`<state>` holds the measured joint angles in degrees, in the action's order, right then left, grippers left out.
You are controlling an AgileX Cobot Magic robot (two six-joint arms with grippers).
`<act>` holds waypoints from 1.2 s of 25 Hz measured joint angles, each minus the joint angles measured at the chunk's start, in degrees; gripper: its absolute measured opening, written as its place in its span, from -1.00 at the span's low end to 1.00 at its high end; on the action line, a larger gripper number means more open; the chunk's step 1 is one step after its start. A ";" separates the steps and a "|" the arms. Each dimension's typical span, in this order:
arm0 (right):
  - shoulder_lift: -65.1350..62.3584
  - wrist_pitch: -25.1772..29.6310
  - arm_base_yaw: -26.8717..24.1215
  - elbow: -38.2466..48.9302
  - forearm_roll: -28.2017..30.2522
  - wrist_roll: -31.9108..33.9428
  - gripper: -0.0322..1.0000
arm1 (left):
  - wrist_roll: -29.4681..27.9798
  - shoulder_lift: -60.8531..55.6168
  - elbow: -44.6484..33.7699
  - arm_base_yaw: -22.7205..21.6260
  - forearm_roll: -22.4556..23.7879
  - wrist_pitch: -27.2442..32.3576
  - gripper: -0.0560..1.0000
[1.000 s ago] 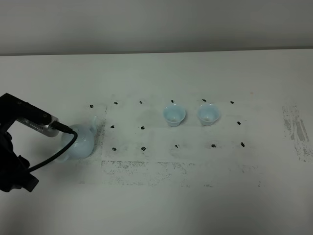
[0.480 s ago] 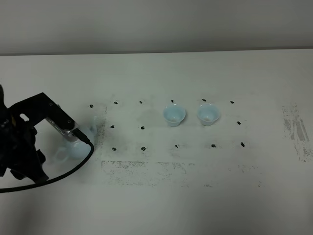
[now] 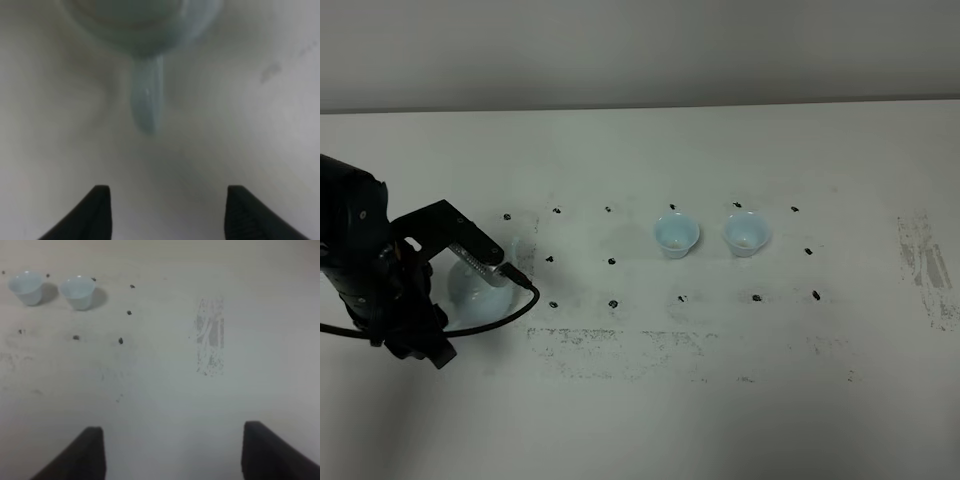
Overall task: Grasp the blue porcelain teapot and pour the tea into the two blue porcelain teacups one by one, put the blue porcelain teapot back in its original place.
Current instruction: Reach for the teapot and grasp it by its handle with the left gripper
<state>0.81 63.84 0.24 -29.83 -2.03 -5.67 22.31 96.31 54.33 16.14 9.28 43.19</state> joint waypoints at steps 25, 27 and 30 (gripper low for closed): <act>0.00 0.00 0.00 0.00 0.00 0.18 0.14 | 0.77 3.87 0.12 -0.82 -0.16 -9.01 0.02; 0.00 0.00 0.00 0.00 0.00 0.18 0.14 | 1.98 3.87 0.12 -0.82 -0.16 -9.22 0.02; 0.00 0.00 0.00 0.00 0.00 0.19 0.14 | 2.61 3.87 0.12 -0.82 -0.52 -10.12 0.01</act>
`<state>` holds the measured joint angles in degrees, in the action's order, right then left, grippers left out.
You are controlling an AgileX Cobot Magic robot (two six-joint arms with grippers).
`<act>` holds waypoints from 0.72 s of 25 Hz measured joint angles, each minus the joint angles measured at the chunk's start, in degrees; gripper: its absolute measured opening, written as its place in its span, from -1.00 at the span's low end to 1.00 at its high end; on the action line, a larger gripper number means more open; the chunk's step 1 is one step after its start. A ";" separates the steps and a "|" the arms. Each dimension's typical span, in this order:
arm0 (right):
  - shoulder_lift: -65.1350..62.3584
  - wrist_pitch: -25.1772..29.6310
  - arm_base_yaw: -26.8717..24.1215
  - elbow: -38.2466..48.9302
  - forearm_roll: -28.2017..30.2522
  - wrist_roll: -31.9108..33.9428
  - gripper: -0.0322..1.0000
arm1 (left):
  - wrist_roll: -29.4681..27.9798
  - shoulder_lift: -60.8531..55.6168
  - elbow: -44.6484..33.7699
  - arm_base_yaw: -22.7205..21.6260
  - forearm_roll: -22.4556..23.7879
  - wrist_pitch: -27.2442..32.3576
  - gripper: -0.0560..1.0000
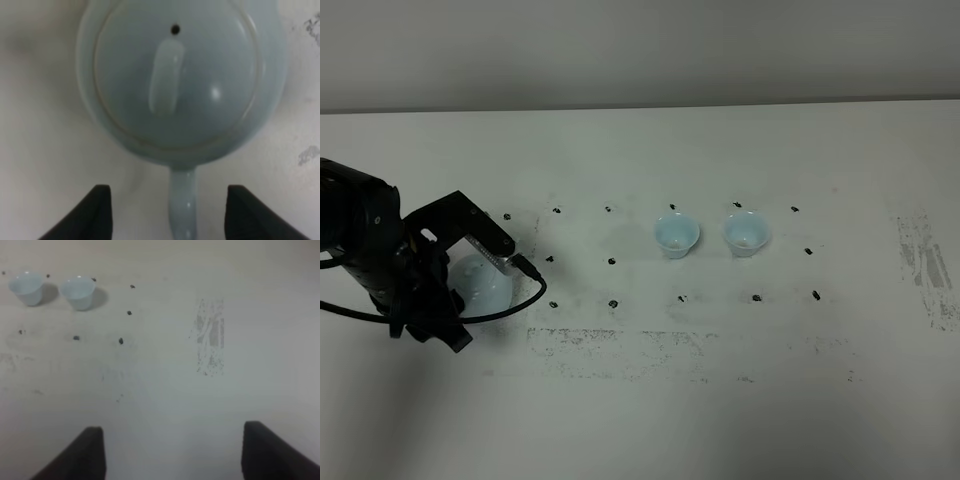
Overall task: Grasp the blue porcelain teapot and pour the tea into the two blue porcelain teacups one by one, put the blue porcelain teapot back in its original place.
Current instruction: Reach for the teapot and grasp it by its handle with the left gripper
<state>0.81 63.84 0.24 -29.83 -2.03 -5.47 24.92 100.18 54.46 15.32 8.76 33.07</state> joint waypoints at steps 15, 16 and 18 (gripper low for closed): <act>0.00 0.00 0.00 0.00 0.00 0.00 0.14 | 0.17 1.66 0.00 0.00 -1.16 -2.26 0.02; 0.00 0.00 0.00 0.00 0.00 0.00 0.14 | 0.17 1.73 0.00 0.00 -1.21 -2.41 0.02; 0.00 0.00 0.00 0.00 0.00 0.00 0.14 | 0.17 1.80 0.00 0.00 -1.20 -2.91 0.02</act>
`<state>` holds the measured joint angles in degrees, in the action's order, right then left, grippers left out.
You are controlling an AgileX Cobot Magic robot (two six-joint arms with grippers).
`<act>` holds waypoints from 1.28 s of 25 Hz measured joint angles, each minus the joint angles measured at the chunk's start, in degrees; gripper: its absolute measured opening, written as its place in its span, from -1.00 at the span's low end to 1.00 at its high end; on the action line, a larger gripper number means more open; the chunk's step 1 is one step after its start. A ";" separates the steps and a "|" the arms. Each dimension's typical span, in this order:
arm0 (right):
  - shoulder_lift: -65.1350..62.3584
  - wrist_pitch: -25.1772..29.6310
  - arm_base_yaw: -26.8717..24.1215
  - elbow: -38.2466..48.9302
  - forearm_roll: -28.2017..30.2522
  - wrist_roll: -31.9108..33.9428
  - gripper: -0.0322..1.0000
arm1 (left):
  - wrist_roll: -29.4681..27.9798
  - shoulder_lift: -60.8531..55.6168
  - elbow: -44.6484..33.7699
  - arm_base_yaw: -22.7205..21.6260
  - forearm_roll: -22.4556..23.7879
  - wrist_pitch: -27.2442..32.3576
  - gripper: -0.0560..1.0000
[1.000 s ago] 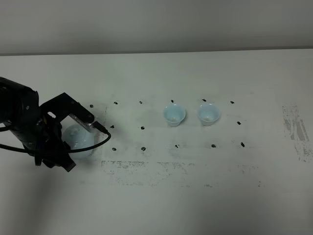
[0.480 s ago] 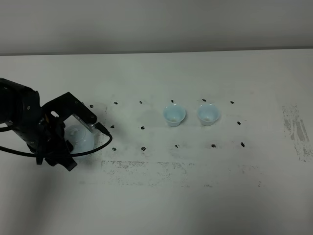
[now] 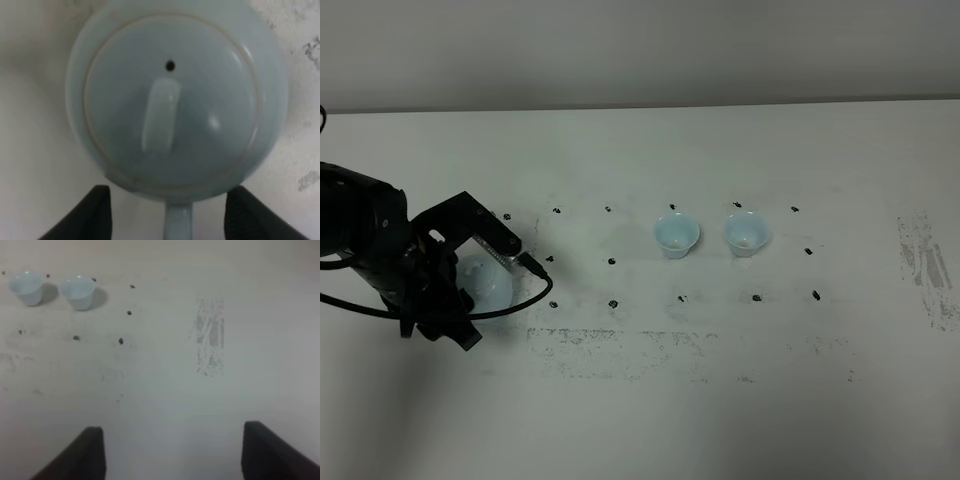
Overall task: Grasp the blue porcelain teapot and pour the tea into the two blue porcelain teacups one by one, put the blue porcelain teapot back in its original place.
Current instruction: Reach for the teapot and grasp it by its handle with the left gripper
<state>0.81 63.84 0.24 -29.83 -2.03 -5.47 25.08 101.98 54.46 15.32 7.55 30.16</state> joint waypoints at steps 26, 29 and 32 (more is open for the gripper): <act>0.00 0.00 0.00 0.00 0.00 -0.01 0.14 | -0.21 0.11 0.00 0.33 -1.33 0.55 0.01; 0.00 0.00 0.00 0.00 0.00 -0.01 0.14 | -1.04 0.11 0.00 0.33 -1.35 0.98 0.01; 0.00 0.00 0.00 0.00 0.00 -0.01 0.14 | -1.89 0.11 0.00 0.33 -1.74 1.09 0.01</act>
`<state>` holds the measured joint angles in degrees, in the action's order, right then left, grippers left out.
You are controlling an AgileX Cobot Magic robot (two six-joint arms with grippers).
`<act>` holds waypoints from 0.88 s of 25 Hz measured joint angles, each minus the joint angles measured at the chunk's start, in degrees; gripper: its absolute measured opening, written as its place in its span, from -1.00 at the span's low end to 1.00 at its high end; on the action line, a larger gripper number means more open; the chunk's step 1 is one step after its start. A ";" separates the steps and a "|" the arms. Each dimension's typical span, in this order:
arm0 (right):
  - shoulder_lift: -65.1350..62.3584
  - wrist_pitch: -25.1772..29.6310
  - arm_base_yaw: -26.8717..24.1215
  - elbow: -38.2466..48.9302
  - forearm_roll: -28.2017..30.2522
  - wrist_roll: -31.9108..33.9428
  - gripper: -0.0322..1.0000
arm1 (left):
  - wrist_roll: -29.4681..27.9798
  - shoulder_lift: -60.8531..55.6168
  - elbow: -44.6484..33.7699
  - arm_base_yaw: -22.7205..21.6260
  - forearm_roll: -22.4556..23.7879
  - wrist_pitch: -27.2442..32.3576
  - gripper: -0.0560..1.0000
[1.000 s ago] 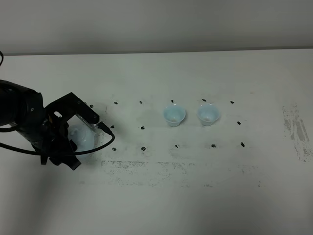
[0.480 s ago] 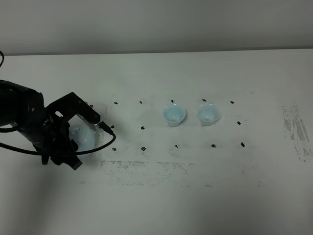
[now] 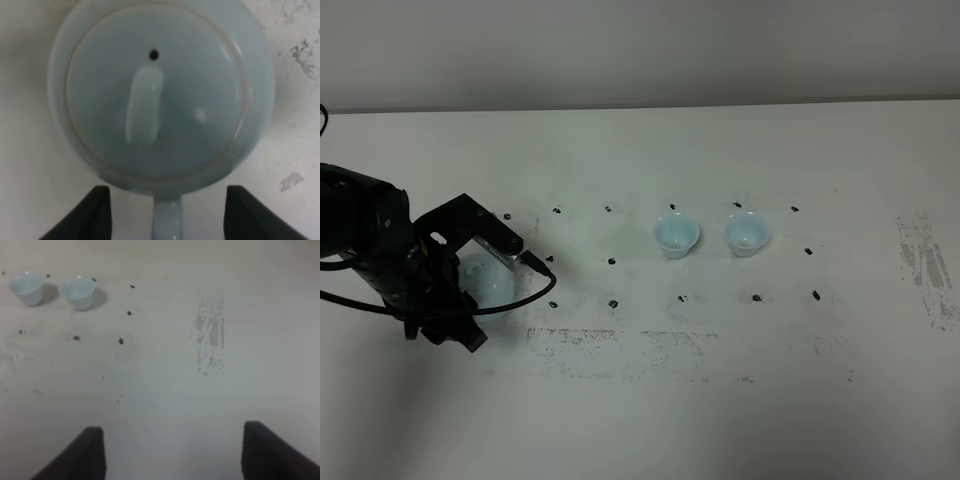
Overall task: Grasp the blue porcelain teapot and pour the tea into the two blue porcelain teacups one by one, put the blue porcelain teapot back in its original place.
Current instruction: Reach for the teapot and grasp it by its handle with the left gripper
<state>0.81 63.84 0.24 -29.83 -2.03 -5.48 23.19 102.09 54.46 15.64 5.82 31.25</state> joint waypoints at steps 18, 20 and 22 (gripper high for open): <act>0.00 0.00 0.00 0.00 0.00 0.01 0.14 | -3.06 0.00 0.00 0.00 -0.47 -2.27 0.01; 0.00 0.00 0.00 0.00 0.00 0.01 0.14 | -3.18 0.00 0.00 0.00 -0.47 -2.27 0.01; 0.00 0.00 0.00 0.00 0.00 0.01 0.14 | -3.25 0.00 0.00 0.00 -0.47 -2.27 0.01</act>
<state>0.81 63.84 0.24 -29.83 -2.03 -5.47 19.94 102.09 54.46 15.64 5.35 28.98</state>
